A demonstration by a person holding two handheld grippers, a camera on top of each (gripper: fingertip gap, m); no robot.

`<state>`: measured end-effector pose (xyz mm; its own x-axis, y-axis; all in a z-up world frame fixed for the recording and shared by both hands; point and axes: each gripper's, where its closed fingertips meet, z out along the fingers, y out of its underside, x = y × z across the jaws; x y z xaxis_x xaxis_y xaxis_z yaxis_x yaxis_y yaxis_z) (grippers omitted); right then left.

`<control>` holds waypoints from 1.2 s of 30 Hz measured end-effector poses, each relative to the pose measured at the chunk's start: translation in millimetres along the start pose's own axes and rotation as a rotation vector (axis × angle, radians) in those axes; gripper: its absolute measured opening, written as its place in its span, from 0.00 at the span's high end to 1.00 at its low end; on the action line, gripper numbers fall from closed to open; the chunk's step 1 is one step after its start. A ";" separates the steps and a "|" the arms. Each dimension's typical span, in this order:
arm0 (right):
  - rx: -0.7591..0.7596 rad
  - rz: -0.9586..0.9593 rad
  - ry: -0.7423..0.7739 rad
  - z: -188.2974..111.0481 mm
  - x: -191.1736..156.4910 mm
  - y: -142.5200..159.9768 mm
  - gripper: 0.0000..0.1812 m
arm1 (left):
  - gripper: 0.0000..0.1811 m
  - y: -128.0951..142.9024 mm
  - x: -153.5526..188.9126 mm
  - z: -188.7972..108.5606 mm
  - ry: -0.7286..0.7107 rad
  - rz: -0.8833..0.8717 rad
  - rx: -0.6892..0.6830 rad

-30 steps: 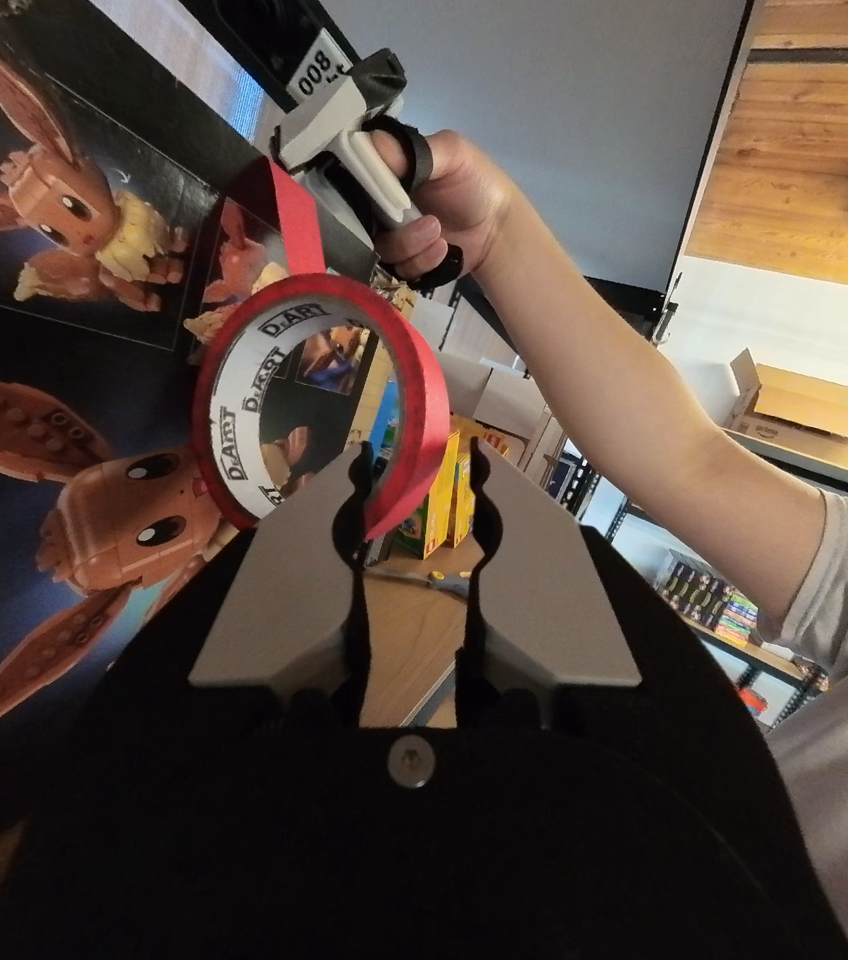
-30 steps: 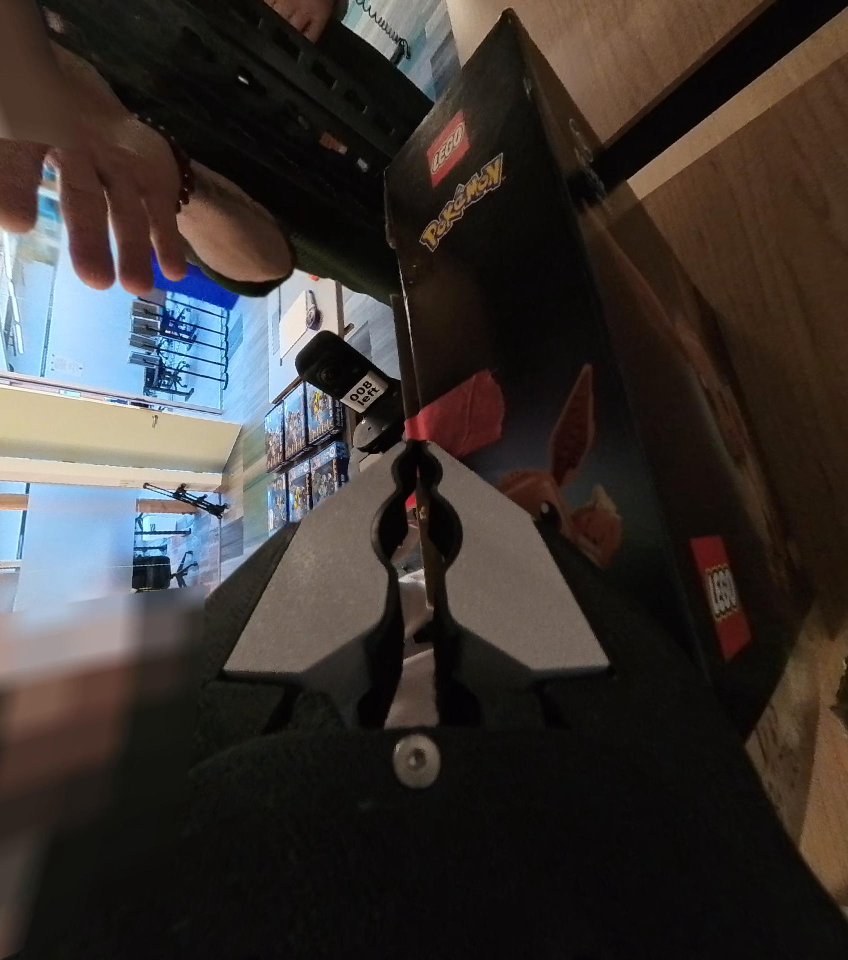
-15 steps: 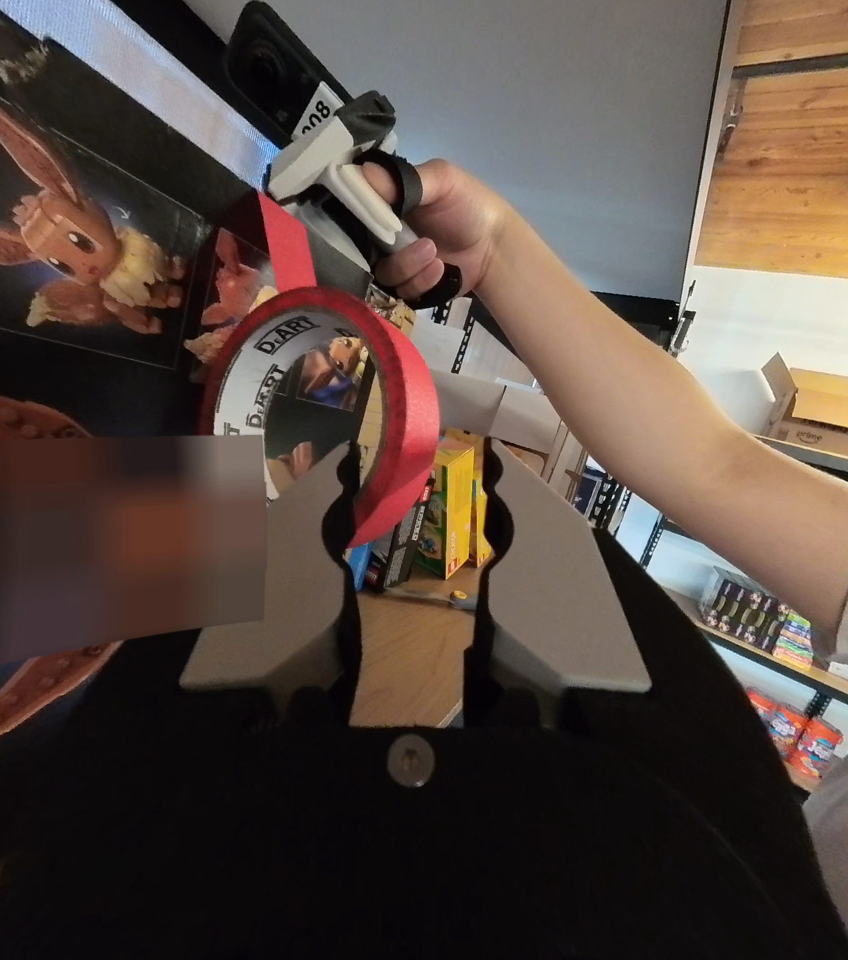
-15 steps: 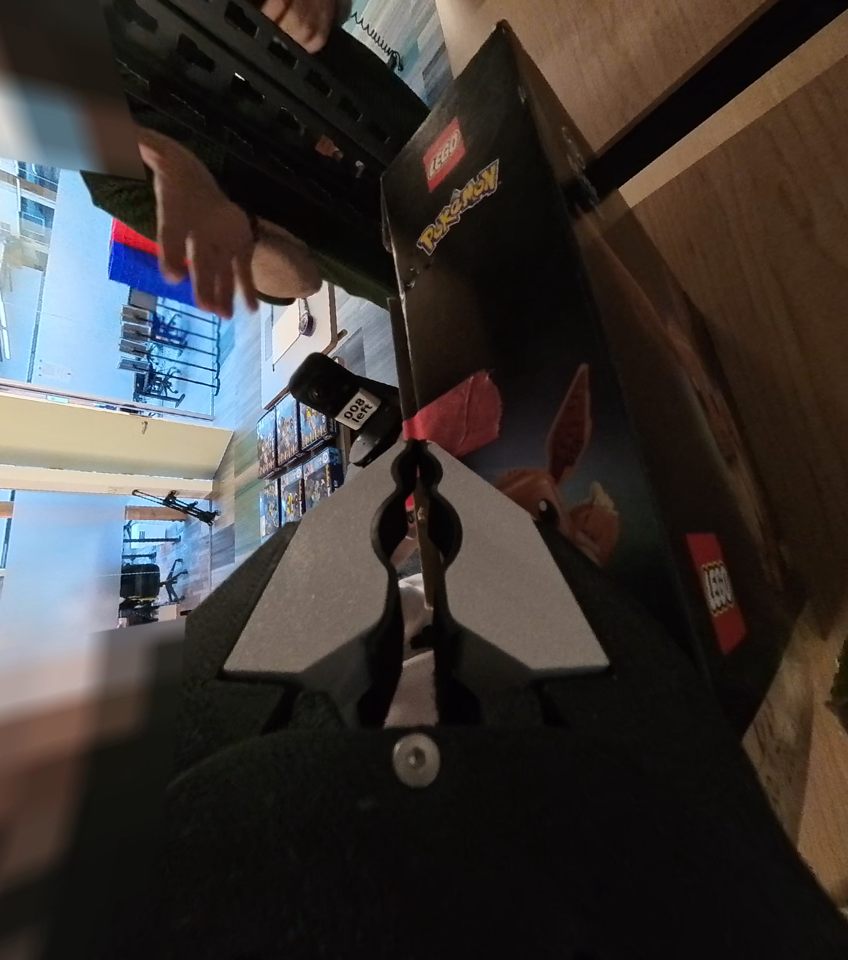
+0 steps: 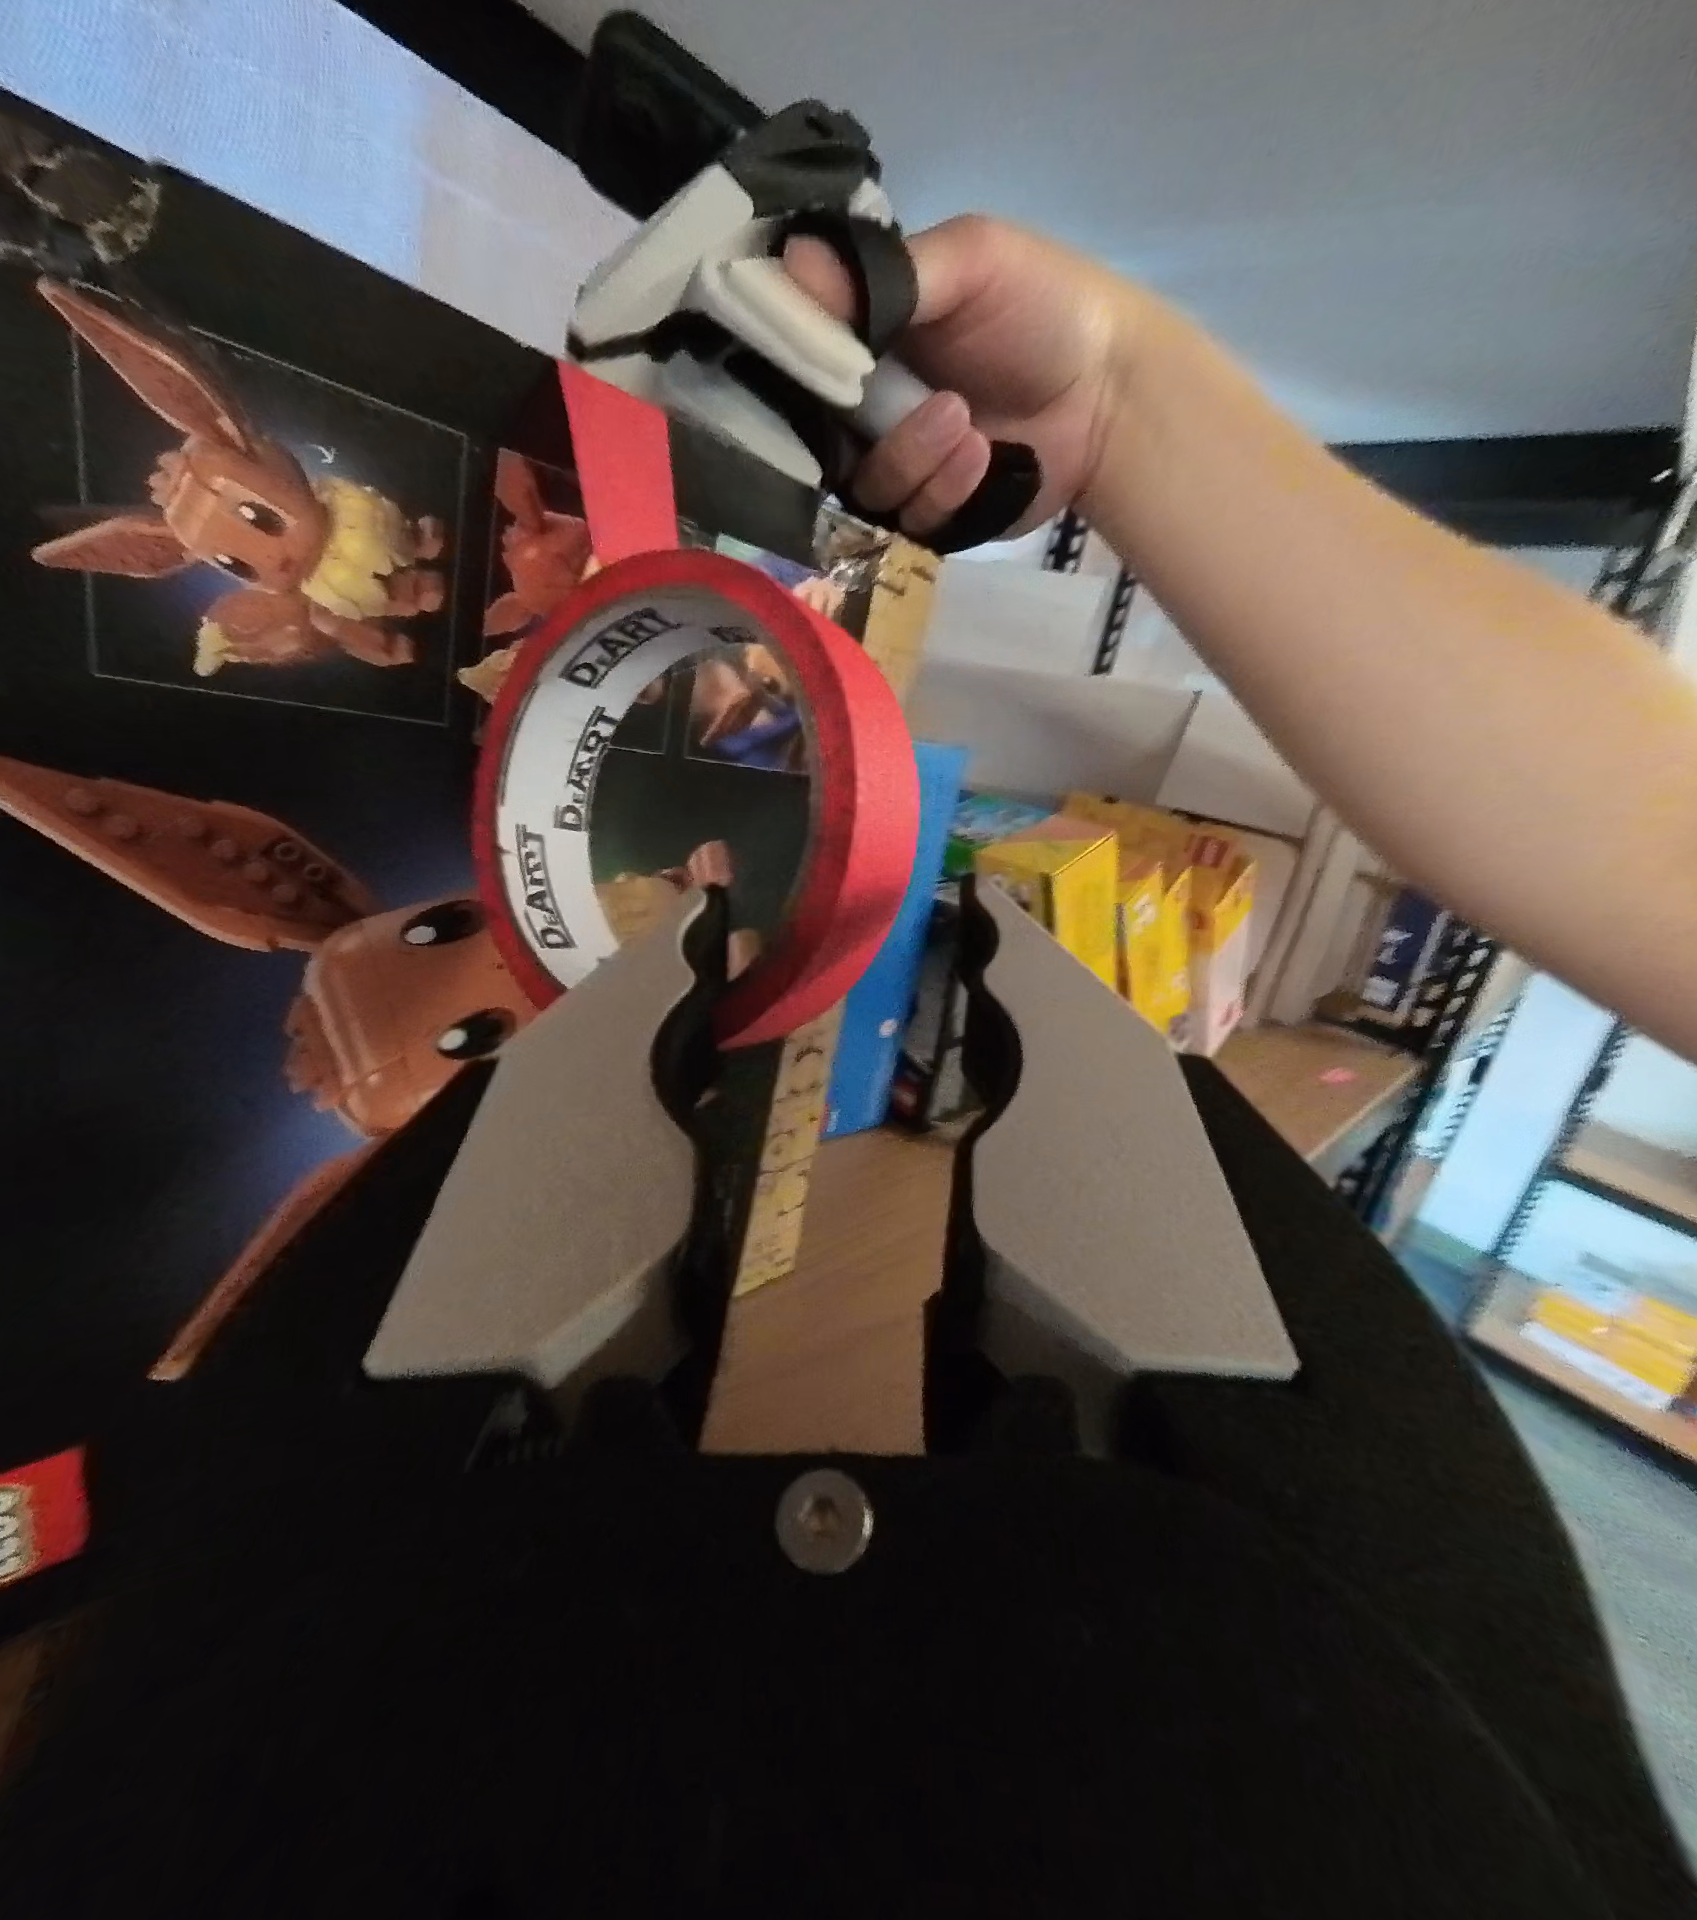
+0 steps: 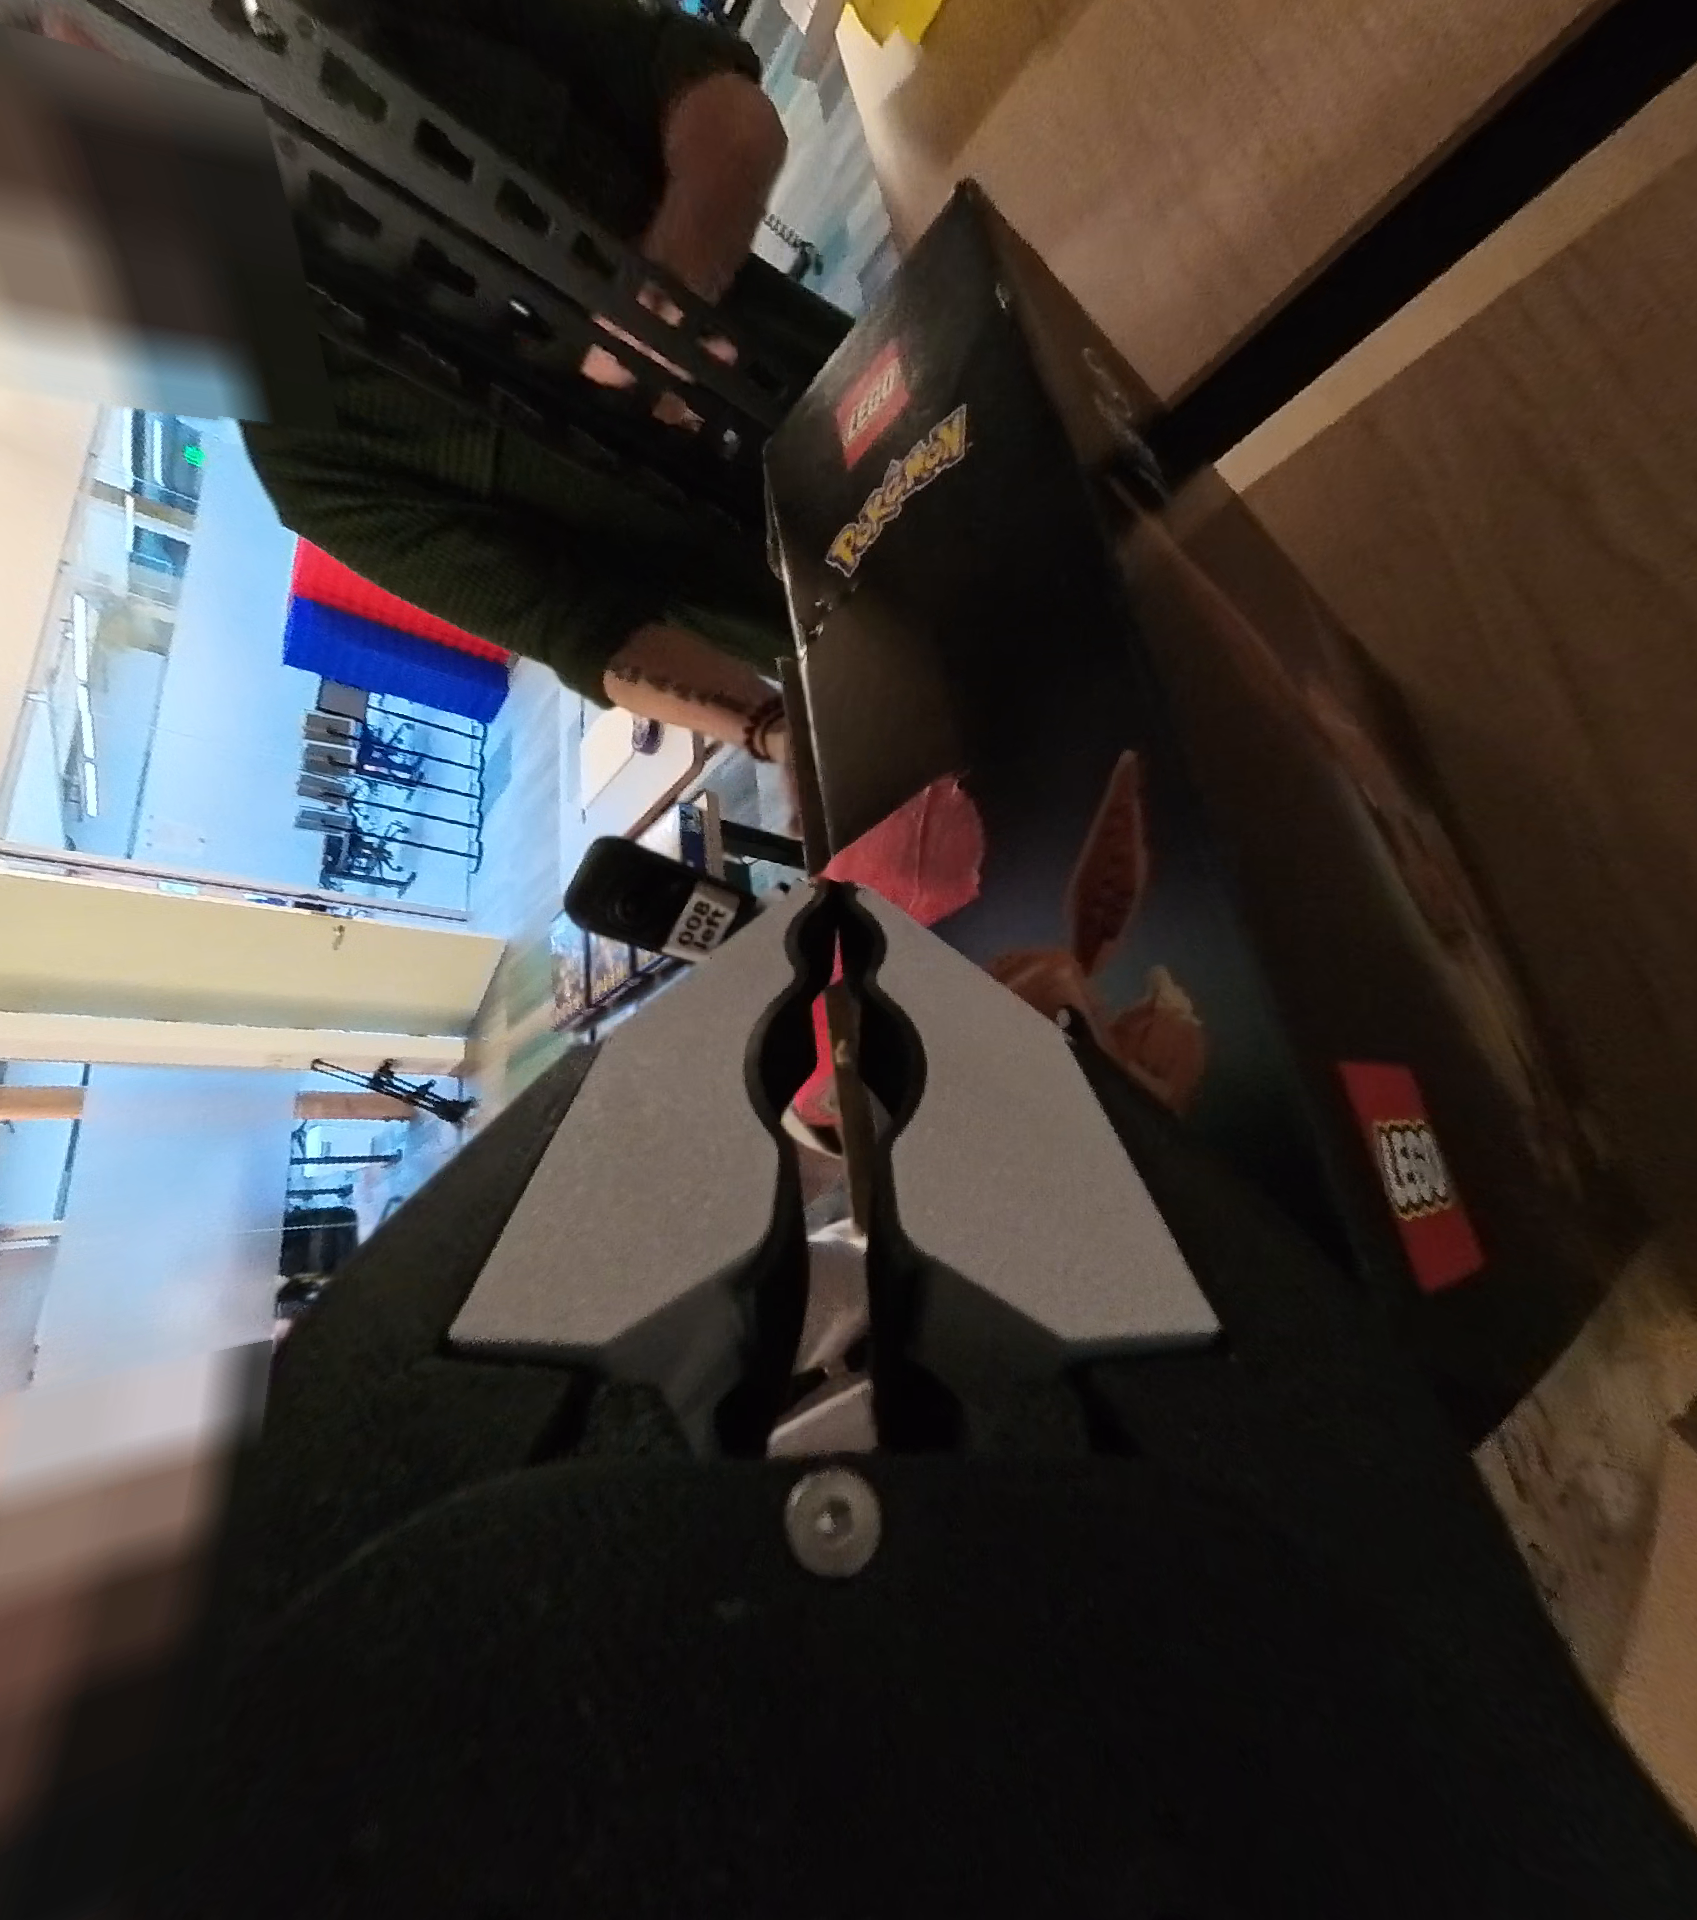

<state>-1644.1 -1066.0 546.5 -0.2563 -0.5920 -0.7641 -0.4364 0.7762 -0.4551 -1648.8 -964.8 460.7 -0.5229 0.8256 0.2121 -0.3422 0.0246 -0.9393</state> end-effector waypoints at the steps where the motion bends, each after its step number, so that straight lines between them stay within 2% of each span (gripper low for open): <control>1: 0.011 0.002 -0.008 -1.1 -0.9 -1.7 1.00 | 0.76 1.5 -1.9 0.9 -0.020 0.027 -0.009; 5: 0.088 -0.005 0.013 -9.9 0.7 -14.4 1.00 | 0.78 10.9 -8.6 4.9 -0.065 0.104 -0.059; 8: 0.033 -0.015 0.084 -7.6 8.6 -6.5 1.00 | 0.81 16.1 -10.9 7.4 -0.058 0.127 -0.084; 14: -0.029 -0.016 0.133 -2.7 8.1 -0.3 1.00 | 0.82 16.7 -6.6 5.9 -0.022 0.105 -0.073; 18: -0.026 -0.006 0.101 -2.7 10.3 1.1 1.00 | 0.82 10.0 -7.4 -1.6 -0.022 0.100 -0.037; 23: -0.025 -0.041 0.128 -3.4 11.7 1.0 1.00 | 0.73 -13.1 -14.6 -31.2 -0.067 0.176 -0.060; 26: -0.029 -0.050 0.130 -3.0 11.3 1.6 1.00 | 0.77 -48.2 -24.3 -49.2 -0.134 0.294 -0.089; 28: -0.029 -0.050 0.124 -3.6 11.8 0.9 1.00 | 0.77 -73.6 -37.4 -46.4 -0.206 0.420 -0.164; 31: -0.028 -0.045 0.115 -3.9 11.6 0.9 1.00 | 0.75 -95.1 -53.7 -16.4 -0.258 0.670 -0.366; 34: -0.023 -0.054 0.122 -3.9 11.5 1.3 1.00 | 0.77 -107.9 -43.7 18.5 -0.178 0.905 -0.433; 36: -0.021 -0.058 0.127 -4.0 11.3 1.5 1.00 | 0.76 -106.3 -44.1 32.4 -0.135 1.033 -0.526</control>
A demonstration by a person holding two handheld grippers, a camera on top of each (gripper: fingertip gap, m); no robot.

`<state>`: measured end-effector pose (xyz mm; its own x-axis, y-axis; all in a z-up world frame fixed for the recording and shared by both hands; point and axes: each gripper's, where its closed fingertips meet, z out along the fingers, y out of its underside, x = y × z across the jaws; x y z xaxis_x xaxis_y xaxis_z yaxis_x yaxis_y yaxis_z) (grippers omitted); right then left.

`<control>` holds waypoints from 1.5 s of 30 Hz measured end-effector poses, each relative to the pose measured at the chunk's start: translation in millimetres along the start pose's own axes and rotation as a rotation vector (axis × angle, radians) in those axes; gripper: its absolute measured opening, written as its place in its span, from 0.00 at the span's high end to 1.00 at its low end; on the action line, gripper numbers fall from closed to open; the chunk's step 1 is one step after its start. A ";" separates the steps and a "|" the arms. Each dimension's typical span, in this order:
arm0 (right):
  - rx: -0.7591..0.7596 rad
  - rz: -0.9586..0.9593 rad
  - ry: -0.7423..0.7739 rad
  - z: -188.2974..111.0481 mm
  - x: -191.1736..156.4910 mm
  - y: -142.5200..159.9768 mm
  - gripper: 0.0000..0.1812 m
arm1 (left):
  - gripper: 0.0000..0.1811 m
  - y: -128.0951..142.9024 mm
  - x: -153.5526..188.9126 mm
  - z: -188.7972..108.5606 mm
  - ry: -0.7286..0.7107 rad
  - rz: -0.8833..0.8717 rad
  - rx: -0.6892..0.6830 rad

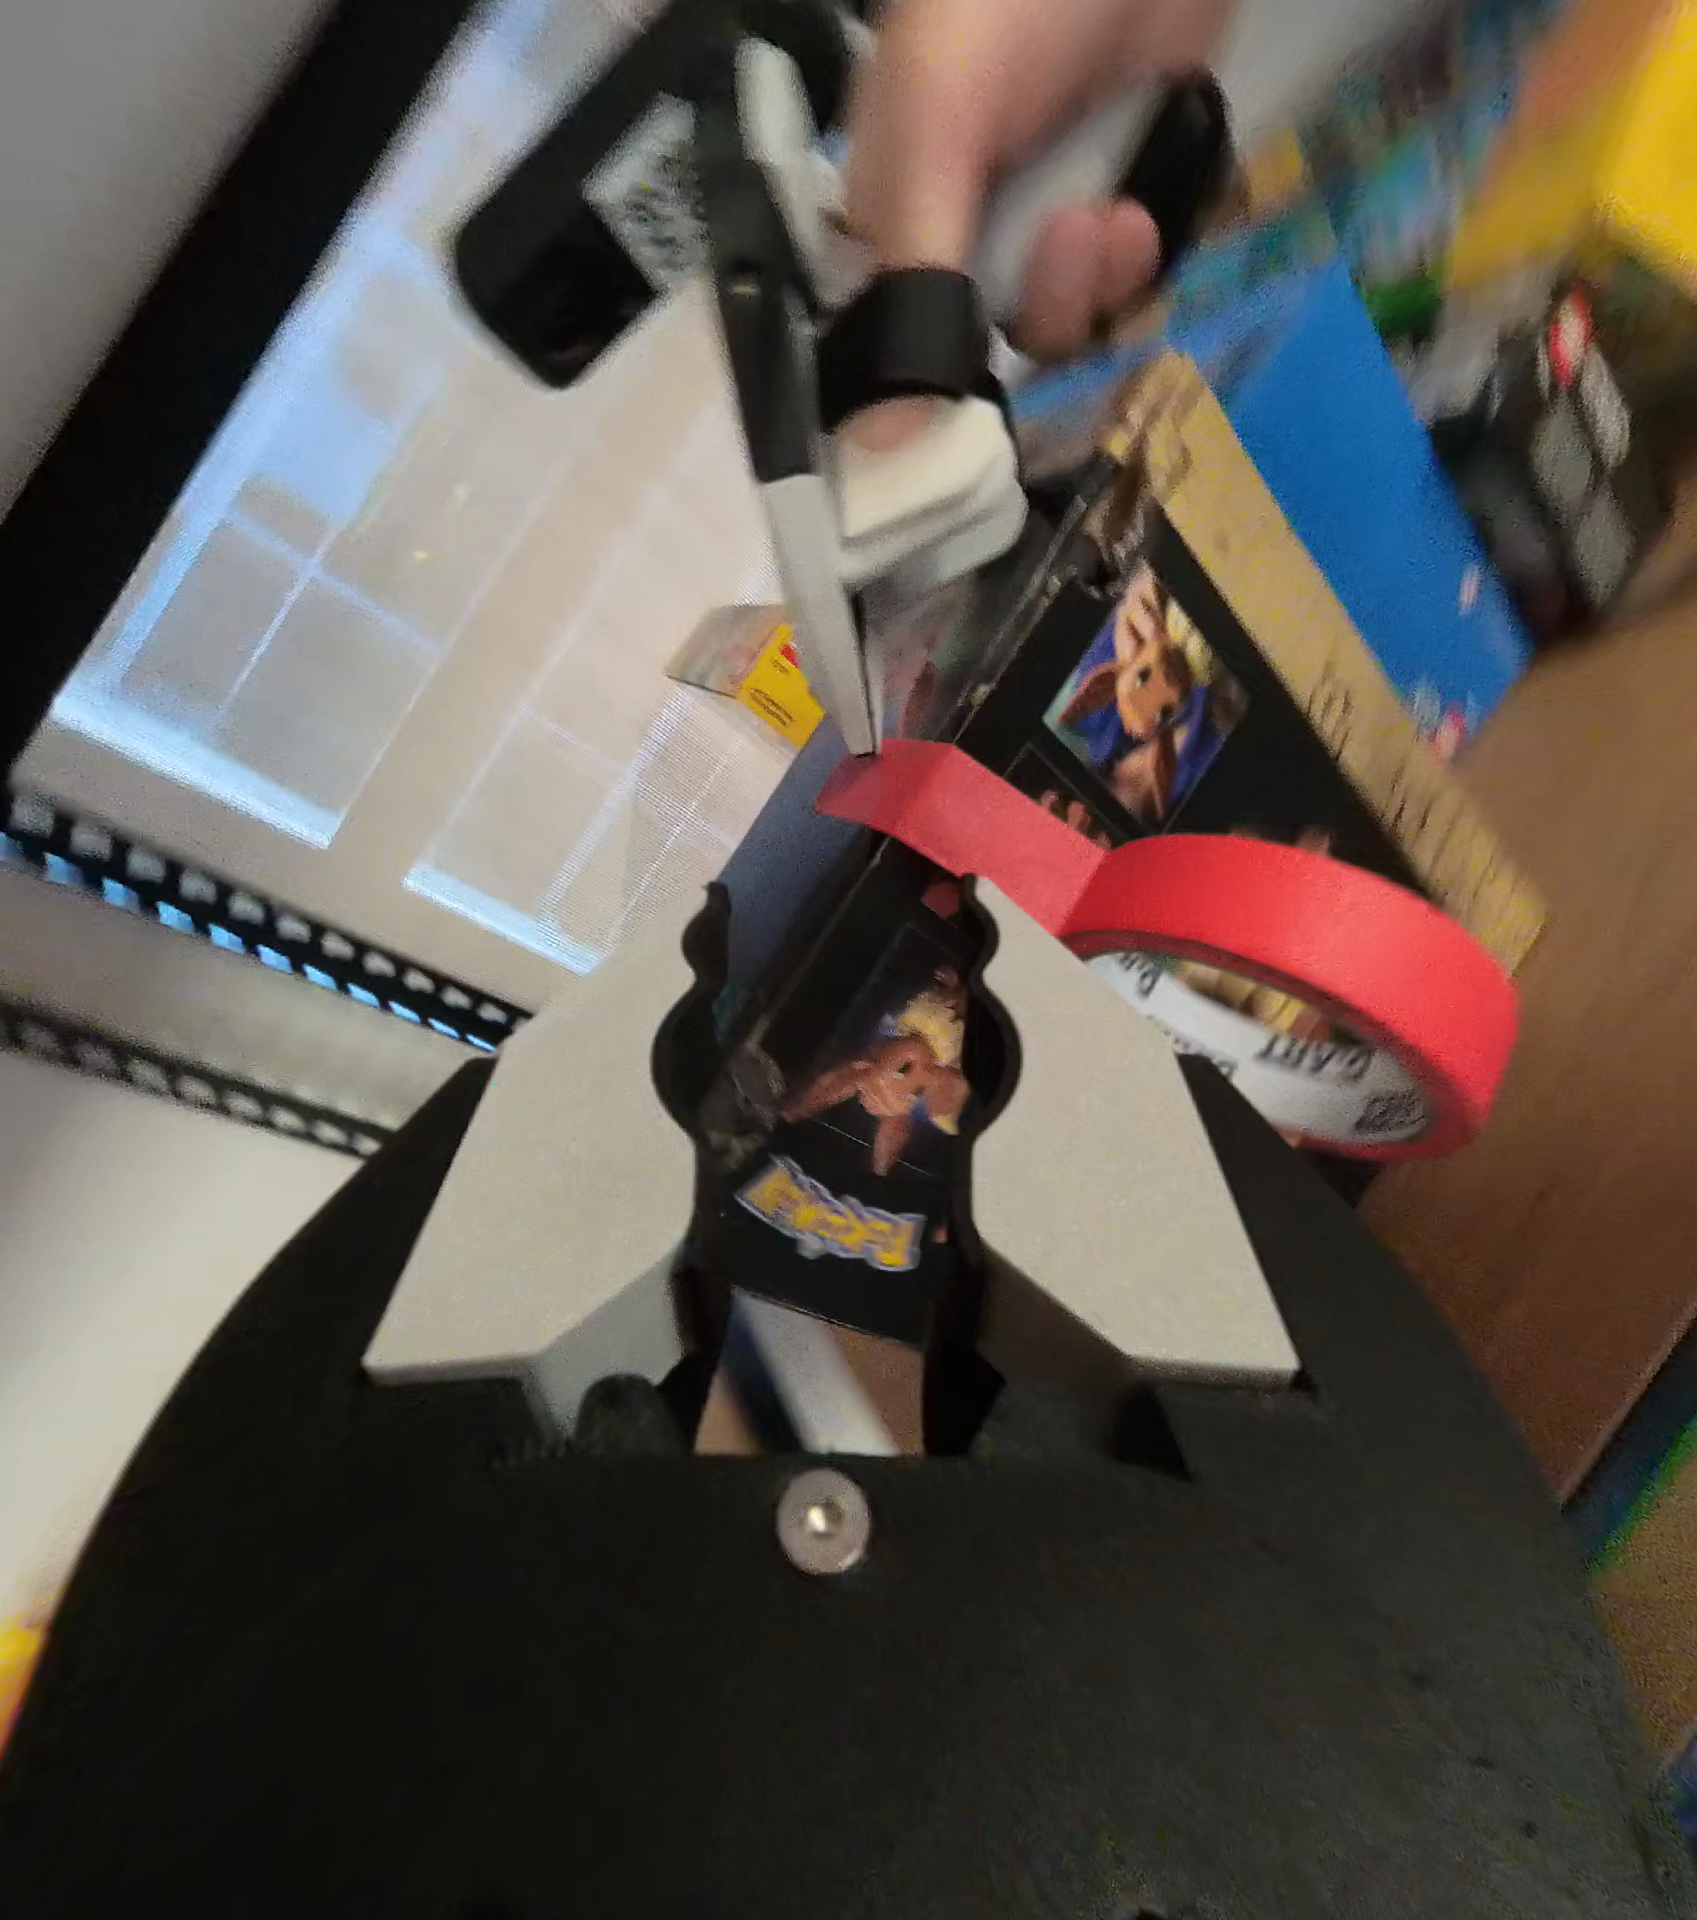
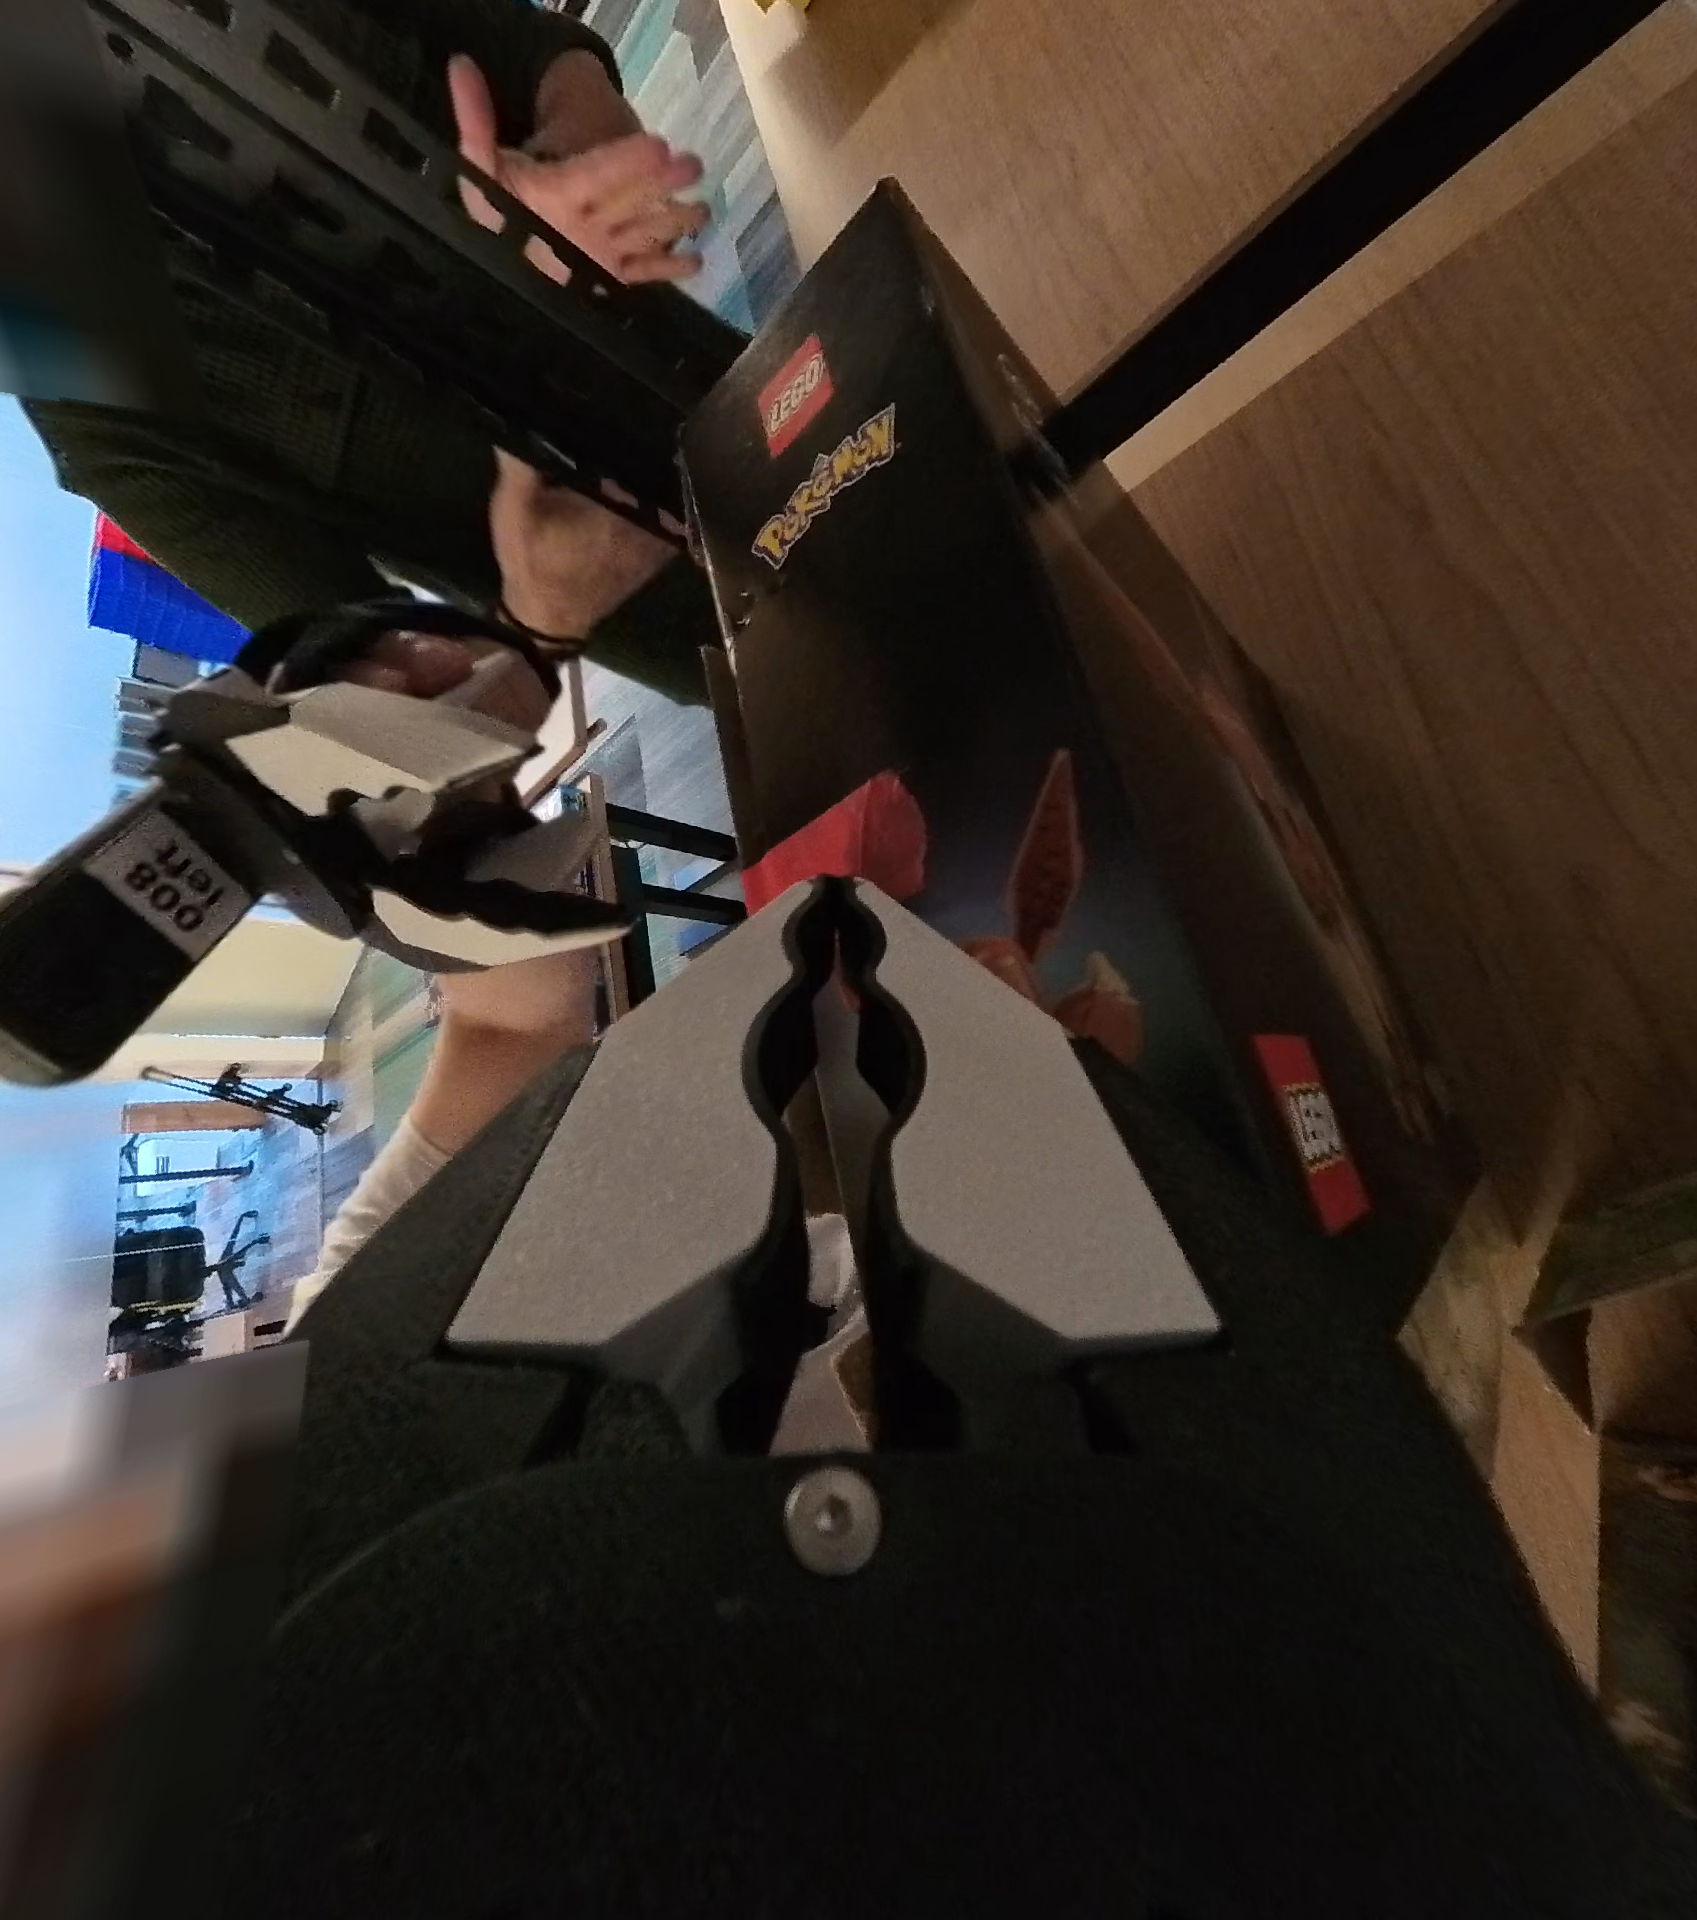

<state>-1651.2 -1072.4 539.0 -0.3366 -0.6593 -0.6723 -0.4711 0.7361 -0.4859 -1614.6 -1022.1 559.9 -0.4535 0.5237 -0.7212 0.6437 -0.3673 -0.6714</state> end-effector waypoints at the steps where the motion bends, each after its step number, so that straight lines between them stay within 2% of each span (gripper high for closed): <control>1: -0.001 0.002 0.000 0.1 -0.1 0.1 1.00 | 0.77 -0.7 0.8 5.6 0.031 0.060 -0.032; 4: -0.004 0.009 -0.004 0.0 -0.1 0.2 1.00 | 0.76 5.3 -1.0 21.5 0.113 0.174 -0.140; 10: 0.002 0.003 -0.008 -0.1 -0.2 0.9 1.00 | 0.78 29.4 -0.8 43.3 0.248 0.172 -0.227; 17: 0.003 -0.006 -0.011 -0.4 1.3 1.4 1.00 | 0.80 31.7 1.4 48.6 0.343 0.064 -0.175; 25: 0.014 -0.034 0.009 0.8 1.8 2.4 1.00 | 0.83 33.1 1.9 49.3 0.338 -0.089 -0.050; 30: 0.051 -0.030 0.015 -2.1 0.8 -1.0 1.00 | 0.83 32.9 0.9 50.9 0.296 -0.058 -0.031; 32: 0.133 -0.096 -0.011 -8.2 -9.1 -7.6 1.00 | 0.83 33.1 0.5 51.1 0.295 -0.063 -0.034; 34: 0.319 -0.202 -0.095 -23.3 -36.8 -16.7 1.00 | 0.83 33.0 0.6 50.9 0.298 -0.064 -0.029; 35: 0.384 -0.250 -0.068 -29.3 -41.6 -13.9 1.00 | 0.83 33.0 0.6 50.8 0.299 -0.063 -0.026; 38: 0.474 -0.424 0.056 -27.1 -50.9 18.7 1.00 | 0.83 32.8 0.4 51.1 0.299 -0.065 -0.024; 41: 0.639 -0.535 0.091 -12.7 -60.2 52.6 0.91 | 0.83 32.7 0.4 51.0 0.294 -0.056 -0.010; 43: 0.743 -0.527 0.113 -3.8 -52.9 63.1 0.89 | 0.83 32.7 0.3 51.2 0.295 -0.052 -0.005; 45: 0.830 -0.496 0.149 2.1 -39.7 61.1 0.87 | 0.83 32.6 0.3 51.3 0.303 -0.047 -0.009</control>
<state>-1664.9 -1000.9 534.9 -0.3820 -0.8936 -0.2356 0.1174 0.2059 -0.9715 -1625.4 -1073.3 529.1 -0.2796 0.7460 -0.6044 0.6323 -0.3307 -0.7006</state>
